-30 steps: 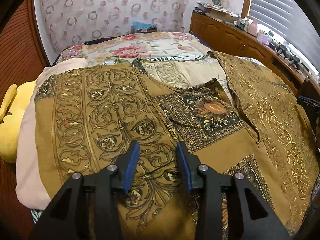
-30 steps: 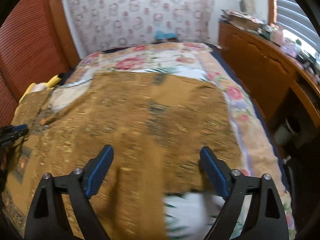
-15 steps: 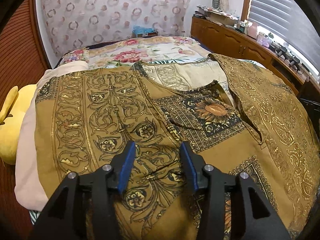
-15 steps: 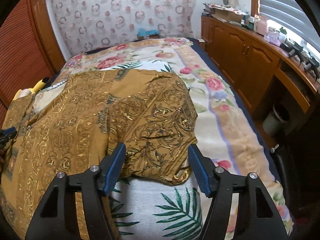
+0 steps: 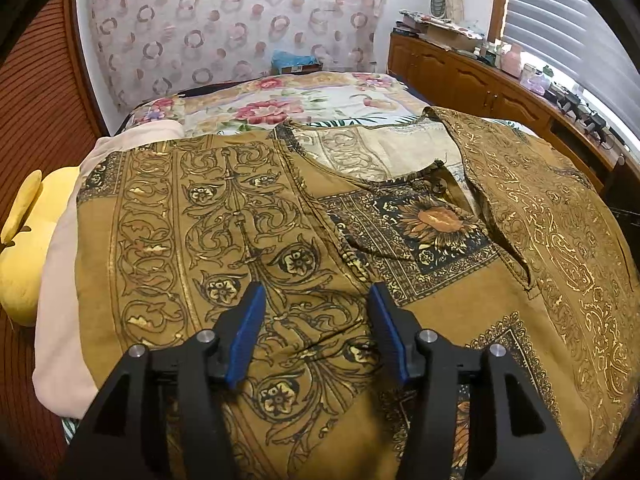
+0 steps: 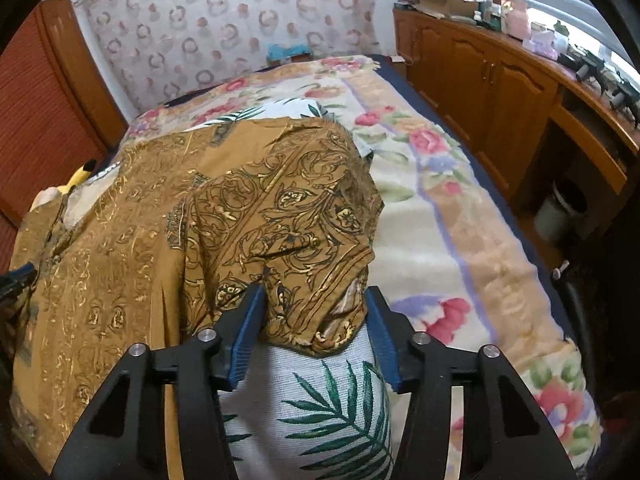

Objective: Fold small clothes

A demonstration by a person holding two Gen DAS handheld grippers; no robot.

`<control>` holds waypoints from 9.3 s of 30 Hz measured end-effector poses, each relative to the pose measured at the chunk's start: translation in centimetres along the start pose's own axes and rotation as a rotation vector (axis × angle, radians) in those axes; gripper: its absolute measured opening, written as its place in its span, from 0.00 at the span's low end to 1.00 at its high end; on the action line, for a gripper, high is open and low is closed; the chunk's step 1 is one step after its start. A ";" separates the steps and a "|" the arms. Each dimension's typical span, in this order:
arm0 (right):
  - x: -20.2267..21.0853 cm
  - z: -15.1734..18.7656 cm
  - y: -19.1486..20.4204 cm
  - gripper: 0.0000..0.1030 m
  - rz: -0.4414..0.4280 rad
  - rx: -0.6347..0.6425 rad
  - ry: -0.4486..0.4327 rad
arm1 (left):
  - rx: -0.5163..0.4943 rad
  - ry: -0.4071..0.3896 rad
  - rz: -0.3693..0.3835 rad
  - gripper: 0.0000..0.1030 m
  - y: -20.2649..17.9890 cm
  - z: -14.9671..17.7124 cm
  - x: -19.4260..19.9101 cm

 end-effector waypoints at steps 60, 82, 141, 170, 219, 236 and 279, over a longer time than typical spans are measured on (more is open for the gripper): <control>-2.8 -6.4 9.6 0.39 -0.065 0.236 -0.098 | 0.054 -0.102 0.017 0.52 -0.4 -1.2 5.6; -8.1 -7.6 8.7 0.27 -0.084 0.226 0.032 | 0.074 -0.056 0.016 0.52 0.5 -0.7 3.5; -10.7 -9.7 6.5 0.72 0.012 0.237 -0.014 | 0.230 -0.009 -0.038 0.48 14.5 -5.8 -1.2; -10.9 -10.4 9.0 0.14 -0.105 0.343 0.039 | 0.194 -0.076 0.058 0.01 11.4 -5.3 1.5; 12.4 10.6 8.7 0.01 -0.170 0.342 -0.254 | 0.169 -0.375 0.021 0.04 5.8 14.3 21.6; 13.3 11.9 6.2 0.35 -0.069 0.353 -0.214 | 0.133 -0.344 -0.035 0.52 7.7 13.5 22.1; 0.8 6.3 7.6 0.66 -0.086 0.346 -0.011 | 0.079 0.000 0.012 0.53 7.9 10.0 7.2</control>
Point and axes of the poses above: each gripper's, at about its wrist camera, not at the fingertips, and x roughly against the way its jaws point, y to its left, z to its underside, the point moved 3 cm from there along -x, roughly the way its jaws point, and after that the axes turned 4 degrees about -z, right-handed, at the moved point
